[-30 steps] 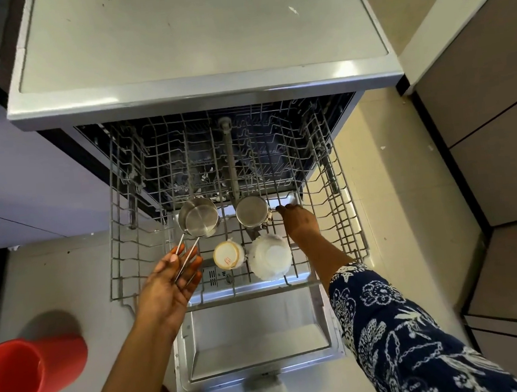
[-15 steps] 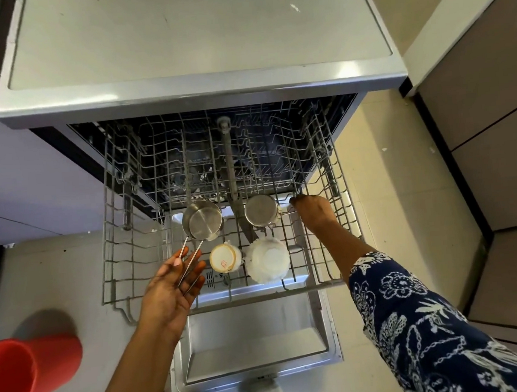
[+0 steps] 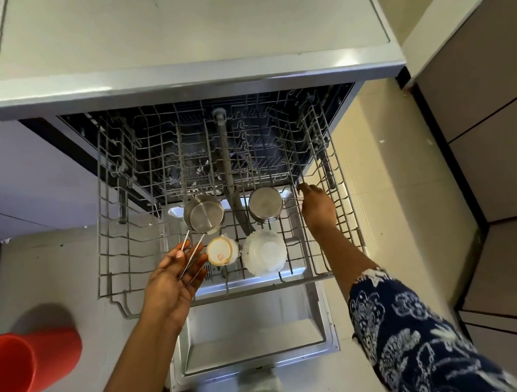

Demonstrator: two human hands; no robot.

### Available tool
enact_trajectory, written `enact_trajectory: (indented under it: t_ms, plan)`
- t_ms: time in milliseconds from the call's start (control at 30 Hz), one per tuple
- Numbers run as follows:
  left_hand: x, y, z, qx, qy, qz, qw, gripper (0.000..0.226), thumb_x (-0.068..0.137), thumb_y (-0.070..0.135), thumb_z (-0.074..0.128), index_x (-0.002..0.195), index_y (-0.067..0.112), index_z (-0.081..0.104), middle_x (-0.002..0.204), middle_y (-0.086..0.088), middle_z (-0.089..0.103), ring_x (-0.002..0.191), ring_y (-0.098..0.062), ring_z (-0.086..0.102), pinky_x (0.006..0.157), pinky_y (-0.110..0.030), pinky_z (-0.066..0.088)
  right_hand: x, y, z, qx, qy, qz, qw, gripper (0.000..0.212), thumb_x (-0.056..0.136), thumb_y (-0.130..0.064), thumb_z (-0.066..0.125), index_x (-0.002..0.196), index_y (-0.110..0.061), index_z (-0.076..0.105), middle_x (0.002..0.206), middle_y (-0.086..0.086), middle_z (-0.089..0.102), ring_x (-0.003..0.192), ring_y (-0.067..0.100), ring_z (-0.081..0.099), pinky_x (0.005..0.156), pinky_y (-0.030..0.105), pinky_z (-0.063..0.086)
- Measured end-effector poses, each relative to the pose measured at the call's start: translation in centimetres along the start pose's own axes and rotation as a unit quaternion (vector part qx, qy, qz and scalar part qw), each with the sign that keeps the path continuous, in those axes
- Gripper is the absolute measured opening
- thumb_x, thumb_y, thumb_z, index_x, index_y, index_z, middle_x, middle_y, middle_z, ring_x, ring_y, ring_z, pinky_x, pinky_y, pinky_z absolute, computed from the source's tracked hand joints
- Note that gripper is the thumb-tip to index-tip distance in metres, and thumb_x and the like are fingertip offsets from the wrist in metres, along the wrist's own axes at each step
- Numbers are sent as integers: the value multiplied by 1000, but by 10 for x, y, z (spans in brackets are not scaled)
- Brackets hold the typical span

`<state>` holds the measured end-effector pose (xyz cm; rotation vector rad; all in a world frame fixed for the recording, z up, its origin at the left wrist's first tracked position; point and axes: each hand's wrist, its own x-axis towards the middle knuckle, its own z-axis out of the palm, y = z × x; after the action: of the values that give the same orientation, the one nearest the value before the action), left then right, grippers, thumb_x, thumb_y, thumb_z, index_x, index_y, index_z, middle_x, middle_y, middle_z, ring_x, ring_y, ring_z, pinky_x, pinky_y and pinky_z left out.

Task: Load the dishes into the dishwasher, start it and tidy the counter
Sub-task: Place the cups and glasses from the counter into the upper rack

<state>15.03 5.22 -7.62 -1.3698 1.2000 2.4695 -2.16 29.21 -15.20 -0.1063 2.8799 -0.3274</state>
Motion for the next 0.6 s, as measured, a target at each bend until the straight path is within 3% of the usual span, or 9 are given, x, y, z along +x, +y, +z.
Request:
enact_trajectory:
  t_ms: [100, 167, 200, 267, 300, 367, 467, 600]
  plan:
    - [-3, 2, 9, 4, -8, -2, 1000, 21, 99, 14, 42, 105, 14, 62, 88, -4, 74, 75, -15, 72, 58, -26, 58, -16, -10, 1, 200, 66, 60, 976, 37, 89, 1, 52, 123, -12, 58, 116, 8, 66, 102, 24, 63, 90, 28, 48]
    - [-5, 4, 15, 14, -10, -7, 1000, 20, 99, 13, 43, 102, 15, 63, 89, -4, 74, 73, -14, 72, 59, -26, 58, -26, -25, -5, 354, 14, 99, 930, 31, 88, 0, 56, 116, -10, 62, 111, 5, 67, 102, 21, 62, 96, 26, 45]
    - [-8, 5, 17, 19, -14, -12, 1000, 21, 99, 13, 42, 101, 15, 63, 90, -5, 74, 73, -14, 72, 59, -25, 58, -33, -35, -12, 472, -39, 114, 873, 29, 88, 1, 57, 114, -9, 62, 110, 6, 67, 101, 22, 62, 98, 33, 46]
    - [-13, 10, 21, 22, -29, -27, 999, 21, 99, 12, 42, 104, 15, 63, 94, -6, 73, 73, -13, 72, 59, -25, 57, -46, -52, -26, 663, -171, 126, 718, 30, 90, -6, 57, 119, -7, 57, 120, 12, 62, 109, 26, 58, 100, 43, 46]
    - [-16, 12, 23, 22, -35, -34, 999, 21, 99, 12, 42, 105, 15, 63, 94, -6, 73, 72, -13, 71, 59, -24, 57, -51, -59, -31, 701, -225, 115, 667, 35, 91, -12, 56, 126, -8, 53, 126, 14, 58, 115, 28, 55, 102, 46, 44]
    - [-22, 17, 28, 25, -44, -45, 998, 22, 98, 13, 44, 108, 14, 63, 90, -5, 74, 71, -13, 71, 57, -24, 57, -60, -67, -36, 734, -286, 77, 611, 50, 85, -25, 64, 132, -17, 49, 126, 9, 58, 117, 27, 54, 105, 47, 40]
    - [-30, 20, 36, 42, -59, -52, 996, 21, 97, 13, 45, 109, 11, 63, 87, -7, 74, 66, -14, 71, 53, -22, 56, -70, -74, -39, 782, -324, 44, 531, 83, 56, -36, 88, 128, -24, 49, 115, 3, 63, 104, 21, 61, 94, 39, 48]
    - [-34, 17, 42, 63, -66, -56, 994, 21, 97, 11, 46, 110, 9, 63, 99, -13, 70, 66, -17, 71, 49, -23, 55, -73, -71, -38, 805, -310, 46, 504, 89, 46, -28, 94, 124, -25, 50, 127, 12, 52, 106, 29, 59, 80, 36, 56]
